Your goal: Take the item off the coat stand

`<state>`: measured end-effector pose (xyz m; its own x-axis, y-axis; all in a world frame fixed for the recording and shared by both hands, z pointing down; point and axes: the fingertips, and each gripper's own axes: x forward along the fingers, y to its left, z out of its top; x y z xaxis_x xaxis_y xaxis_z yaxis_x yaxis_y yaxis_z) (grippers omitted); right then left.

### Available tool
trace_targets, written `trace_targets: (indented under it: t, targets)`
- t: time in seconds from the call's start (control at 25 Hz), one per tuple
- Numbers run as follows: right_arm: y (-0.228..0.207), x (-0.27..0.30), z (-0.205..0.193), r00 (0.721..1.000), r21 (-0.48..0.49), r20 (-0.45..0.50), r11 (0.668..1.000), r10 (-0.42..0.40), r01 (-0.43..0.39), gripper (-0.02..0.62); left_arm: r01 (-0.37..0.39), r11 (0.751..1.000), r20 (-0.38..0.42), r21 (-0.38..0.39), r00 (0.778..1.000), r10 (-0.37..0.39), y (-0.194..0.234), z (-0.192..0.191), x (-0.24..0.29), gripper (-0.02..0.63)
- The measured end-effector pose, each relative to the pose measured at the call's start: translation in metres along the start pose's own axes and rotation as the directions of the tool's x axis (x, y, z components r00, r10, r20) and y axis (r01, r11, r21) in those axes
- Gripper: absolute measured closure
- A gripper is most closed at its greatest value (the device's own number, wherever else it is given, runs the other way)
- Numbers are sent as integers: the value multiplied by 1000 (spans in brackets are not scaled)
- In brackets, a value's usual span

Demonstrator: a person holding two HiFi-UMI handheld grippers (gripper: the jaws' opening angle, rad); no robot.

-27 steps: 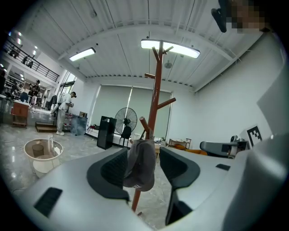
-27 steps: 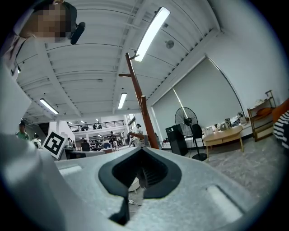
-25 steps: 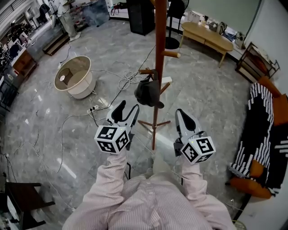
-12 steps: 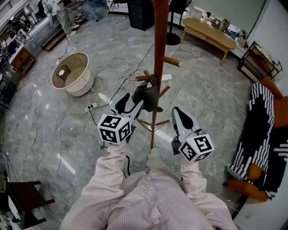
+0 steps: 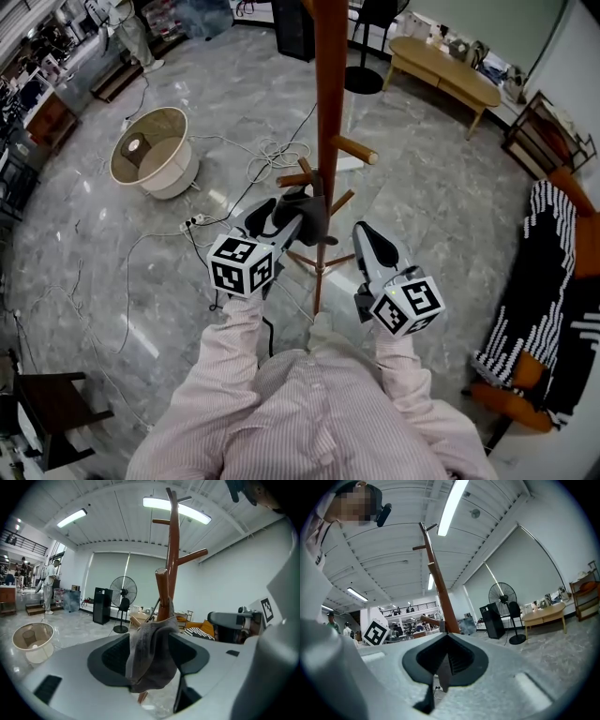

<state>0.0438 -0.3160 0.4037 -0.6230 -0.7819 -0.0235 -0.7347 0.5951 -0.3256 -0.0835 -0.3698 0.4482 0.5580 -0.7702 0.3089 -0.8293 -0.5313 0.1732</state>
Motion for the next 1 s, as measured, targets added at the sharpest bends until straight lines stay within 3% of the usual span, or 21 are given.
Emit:
trace_targets:
  t: [0.12, 0.28, 0.4, 0.84, 1.0]
  targets:
    - [0, 8, -3, 1000, 4, -10, 1000, 26, -26, 591, -4, 1000, -1, 4, 1000, 4, 1, 0, 4, 374]
    - [-4, 15, -2, 999, 1, -12, 999, 42, -42, 591, -24, 999, -2, 34, 1000, 24, 5, 0, 7, 512]
    - [-8, 19, -3, 999, 4, -15, 999, 38, -37, 591, -13, 999, -4, 37, 1000, 13, 6, -1, 10, 546]
    - [-9, 21, -10, 1000, 30, -12, 1000, 5, -5, 591, 55, 998, 17, -24, 998, -55, 1, 6, 7, 580]
    - [-4, 19, -12, 1000, 26, -15, 1000, -1, 1, 591, 55, 998, 19, -10, 998, -54, 2, 10, 1, 581]
